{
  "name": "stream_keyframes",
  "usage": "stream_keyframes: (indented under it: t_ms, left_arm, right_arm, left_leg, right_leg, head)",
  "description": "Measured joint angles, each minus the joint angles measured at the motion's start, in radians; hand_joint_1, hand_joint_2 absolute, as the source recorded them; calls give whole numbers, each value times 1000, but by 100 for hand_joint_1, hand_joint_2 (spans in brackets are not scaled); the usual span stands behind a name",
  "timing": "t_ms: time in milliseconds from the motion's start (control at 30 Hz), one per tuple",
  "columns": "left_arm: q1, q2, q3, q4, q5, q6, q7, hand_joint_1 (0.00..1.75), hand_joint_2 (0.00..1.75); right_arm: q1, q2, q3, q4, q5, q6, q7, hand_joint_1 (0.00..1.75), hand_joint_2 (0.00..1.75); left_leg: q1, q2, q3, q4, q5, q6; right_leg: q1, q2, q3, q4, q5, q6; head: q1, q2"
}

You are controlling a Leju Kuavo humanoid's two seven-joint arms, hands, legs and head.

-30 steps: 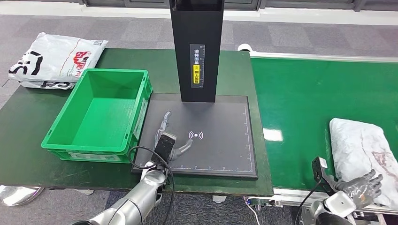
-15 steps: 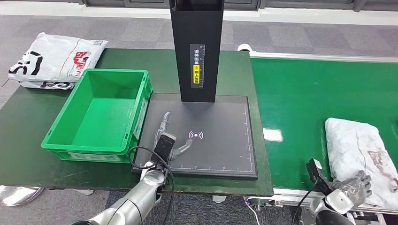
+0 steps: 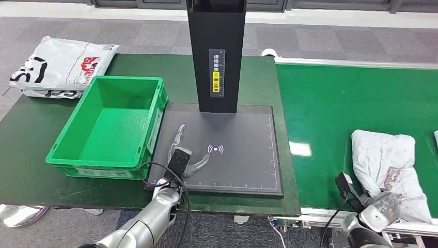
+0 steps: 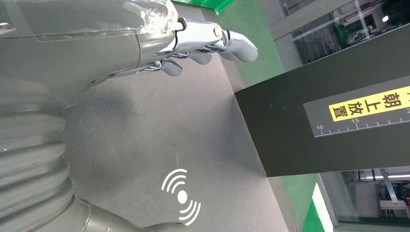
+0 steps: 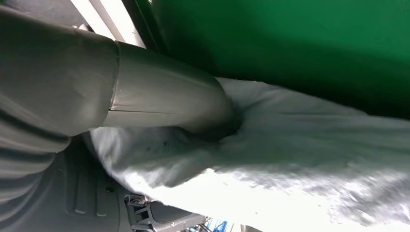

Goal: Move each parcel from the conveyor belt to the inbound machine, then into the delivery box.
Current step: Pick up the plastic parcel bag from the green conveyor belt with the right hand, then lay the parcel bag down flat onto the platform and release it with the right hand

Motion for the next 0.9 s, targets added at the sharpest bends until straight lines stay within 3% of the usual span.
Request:
stream_keyframes:
  t_ms: [133,333,600,667,833,900]
  left_arm:
    - [1,1,0,-3,0,14,0,0,175]
    - [1,6,12,-14,-8,43,0,0,175]
    - [1,16,19,-21,-14,51,0,0,175]
    - [1,18,21,-24,-19,62,0,0,175]
    - [-5,40,41,-43,-58,101,0,0,175]
    - [-14,49,53,-47,-72,100,0,0,175]
  right_arm:
    - [-13,9,-2,0,-1,-84,-53,175,175]
    - [-48,57,-6,-63,-66,-297,-265,175,175]
    - [-67,92,-14,-135,-99,-313,-319,175,175]
    - [-56,107,-27,-188,-146,-314,-417,175,175]
    - [-35,199,-75,-416,-401,-316,-856,175,175]
    - [-24,241,-63,-501,-476,-316,-914,175,175]
  left_leg:
    - [0,0,-1,0,0,0]
    - [0,0,0,0,1,-1]
    - [0,-1,-1,0,1,-1]
    - [0,-2,-2,0,1,-1]
    - [0,1,-2,0,2,-2]
    - [0,0,-2,0,3,-3]
  right_leg:
    - [0,0,0,1,0,0]
    - [0,0,-1,1,0,0]
    - [0,-1,-1,2,0,0]
    - [-1,-1,-2,2,0,0]
    - [0,1,-5,4,0,-1]
    - [0,0,-5,5,0,-2]
  head:
    - [0,0]
    - [0,0]
    - [0,0]
    - [0,0]
    - [0,0]
    - [0,0]
